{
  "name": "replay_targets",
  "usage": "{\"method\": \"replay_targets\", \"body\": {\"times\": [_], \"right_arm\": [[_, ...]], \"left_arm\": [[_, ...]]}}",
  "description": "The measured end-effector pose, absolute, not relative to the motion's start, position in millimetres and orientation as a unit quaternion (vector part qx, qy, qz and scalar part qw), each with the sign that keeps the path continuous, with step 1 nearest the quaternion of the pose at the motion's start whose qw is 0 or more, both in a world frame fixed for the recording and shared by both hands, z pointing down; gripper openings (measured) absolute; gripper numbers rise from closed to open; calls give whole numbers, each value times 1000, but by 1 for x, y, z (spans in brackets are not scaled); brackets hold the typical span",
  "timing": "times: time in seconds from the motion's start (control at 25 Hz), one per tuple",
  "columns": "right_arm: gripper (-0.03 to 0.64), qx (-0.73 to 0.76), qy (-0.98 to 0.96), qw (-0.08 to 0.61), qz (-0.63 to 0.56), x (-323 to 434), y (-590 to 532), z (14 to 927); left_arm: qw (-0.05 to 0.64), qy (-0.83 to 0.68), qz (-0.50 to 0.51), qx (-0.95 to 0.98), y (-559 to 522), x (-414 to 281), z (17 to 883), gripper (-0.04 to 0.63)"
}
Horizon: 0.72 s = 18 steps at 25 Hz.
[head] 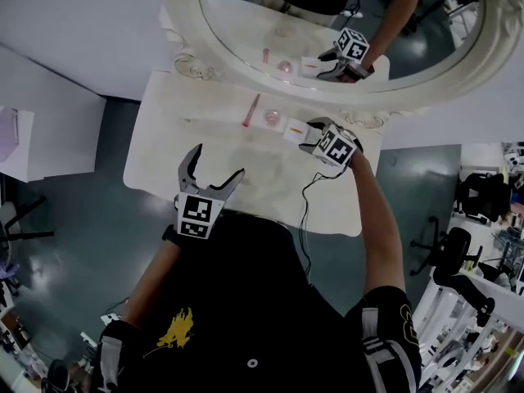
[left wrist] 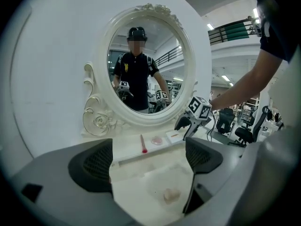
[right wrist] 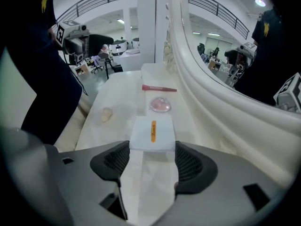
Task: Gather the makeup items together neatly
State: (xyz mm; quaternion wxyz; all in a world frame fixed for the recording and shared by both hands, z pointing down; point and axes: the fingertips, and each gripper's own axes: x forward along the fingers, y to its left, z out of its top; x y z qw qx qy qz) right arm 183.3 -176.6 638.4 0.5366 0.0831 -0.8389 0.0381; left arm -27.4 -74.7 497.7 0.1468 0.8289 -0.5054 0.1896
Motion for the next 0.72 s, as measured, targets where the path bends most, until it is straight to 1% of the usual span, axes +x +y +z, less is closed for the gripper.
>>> {"method": "replay_targets", "body": {"times": [0.72], "right_arm": [[318, 57, -837, 543, 25, 166, -203, 649]], "left_arm": [[159, -511, 194, 822, -92, -18, 507, 492]]}}
